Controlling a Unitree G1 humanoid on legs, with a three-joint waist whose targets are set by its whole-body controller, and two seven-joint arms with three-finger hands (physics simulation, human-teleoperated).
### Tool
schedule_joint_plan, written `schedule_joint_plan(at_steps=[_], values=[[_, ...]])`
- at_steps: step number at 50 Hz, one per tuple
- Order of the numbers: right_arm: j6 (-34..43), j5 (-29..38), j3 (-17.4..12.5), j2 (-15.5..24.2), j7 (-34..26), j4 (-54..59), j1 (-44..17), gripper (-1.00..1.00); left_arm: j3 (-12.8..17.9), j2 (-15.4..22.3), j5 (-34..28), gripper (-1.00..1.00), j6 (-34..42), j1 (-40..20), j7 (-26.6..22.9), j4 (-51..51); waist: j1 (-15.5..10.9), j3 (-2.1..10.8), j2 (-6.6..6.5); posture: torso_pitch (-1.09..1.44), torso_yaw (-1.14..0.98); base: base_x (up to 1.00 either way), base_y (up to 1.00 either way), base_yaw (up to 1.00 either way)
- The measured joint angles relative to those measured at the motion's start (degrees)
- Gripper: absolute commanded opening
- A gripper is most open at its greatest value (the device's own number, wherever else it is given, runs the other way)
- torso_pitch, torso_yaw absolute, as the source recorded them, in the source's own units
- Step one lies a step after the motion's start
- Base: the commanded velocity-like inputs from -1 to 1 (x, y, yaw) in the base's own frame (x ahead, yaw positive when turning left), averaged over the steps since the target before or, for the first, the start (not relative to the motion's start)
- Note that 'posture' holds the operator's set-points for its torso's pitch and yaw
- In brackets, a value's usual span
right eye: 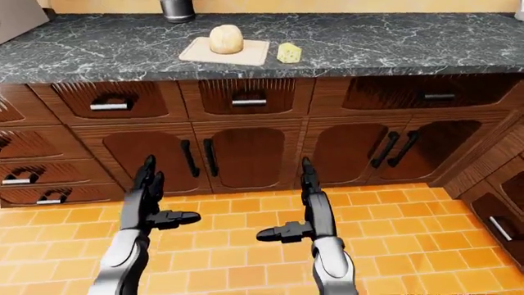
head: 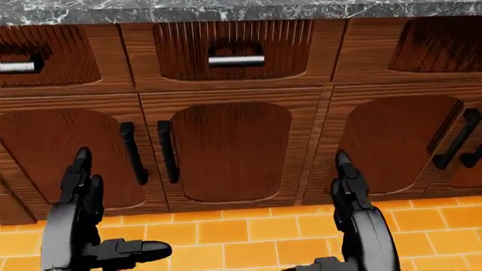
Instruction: Pick up the wedge of cheese and place it on the slice of bread to prepare a simple cheese on bread dish.
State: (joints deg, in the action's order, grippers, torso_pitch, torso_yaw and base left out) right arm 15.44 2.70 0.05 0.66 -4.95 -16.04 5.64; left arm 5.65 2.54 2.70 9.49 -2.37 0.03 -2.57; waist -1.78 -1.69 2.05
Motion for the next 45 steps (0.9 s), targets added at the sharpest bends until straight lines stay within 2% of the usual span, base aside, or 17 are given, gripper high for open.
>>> schedule_joint_plan(at_steps=[1, 3, 6, 12, 16, 21, 31, 39, 45], values=[[1.3, -0.1, -0.4, 0.3, 0.0, -0.5, -1.1, 1.0, 0.4, 0.2, 0.6, 1.0, 1.2, -1.2, -0.1, -0.5, -0.1, 0.13, 0.73, 0.0, 0.0, 0.0, 0.0, 0.0], [4.9, 0.1, -1.8, 0.9, 0.2, -0.9, -4.0, 1.0, 1.0, 0.3, 2.8, 1.0, 4.7, -4.0, -0.5, -0.5, 0.0, 0.05, -0.38, 0.0, 0.0, 0.0, 0.0, 0.0], [11.2, 0.4, -3.5, 1.9, 0.9, -1.9, -10.0, 1.0, 1.4, 1.7, 4.8, 1.0, 10.8, -9.3, 0.8, -1.2, 0.7, 0.72, -1.69, 0.0, 0.0, 0.0, 0.0, 0.0], [23.5, -0.6, -5.7, 5.5, -0.5, -2.8, -24.9, 1.0, 2.5, 6.4, 5.8, 1.0, 22.2, -23.6, 3.7, -2.2, 1.7, 1.4, -2.82, 0.0, 0.0, 0.0, 0.0, 0.0], [27.3, -1.2, -5.6, 7.3, -1.4, -0.5, -32.5, 1.0, 3.0, 8.8, 6.2, 1.0, 25.9, -31.2, 3.8, 0.5, 1.9, 1.67, -2.73, 0.0, 0.0, 0.0, 0.0, 0.0], [32.0, -1.7, -5.4, 9.6, -2.9, 5.9, -42.1, 1.0, 3.6, 12.0, 6.2, 1.0, 27.9, -38.8, 3.9, 7.6, 2.0, 0.95, -2.6, 0.0, 0.0, 0.0, 0.0, 0.0], [35.4, -2.8, -6.0, 13.2, -4.6, 17.9, -60.2, 1.0, 3.8, 16.1, 4.6, 1.0, 30.8, -48.2, 3.3, 13.5, 1.9, -0.06, -2.08, 0.0, 0.0, 0.0, 0.0, 0.0], [35.5, -2.9, -5.3, 14.2, -5.4, 22.5, -66.3, 1.0, 4.5, 19.3, 3.7, 1.0, 32.4, -54.9, 2.7, 16.7, 1.8, -0.24, -2.0, 0.0, 0.0, 0.01, 0.0, 0.0], [37.2, -3.0, -4.9, 14.5, -6.3, 23.4, -67.5, 1.0, 5.7, 21.0, 3.4, 1.0, 33.0, -55.5, 2.6, 18.0, 1.4, -0.67, -1.99, 0.0, 0.0, 0.22, 0.0, 0.0]])
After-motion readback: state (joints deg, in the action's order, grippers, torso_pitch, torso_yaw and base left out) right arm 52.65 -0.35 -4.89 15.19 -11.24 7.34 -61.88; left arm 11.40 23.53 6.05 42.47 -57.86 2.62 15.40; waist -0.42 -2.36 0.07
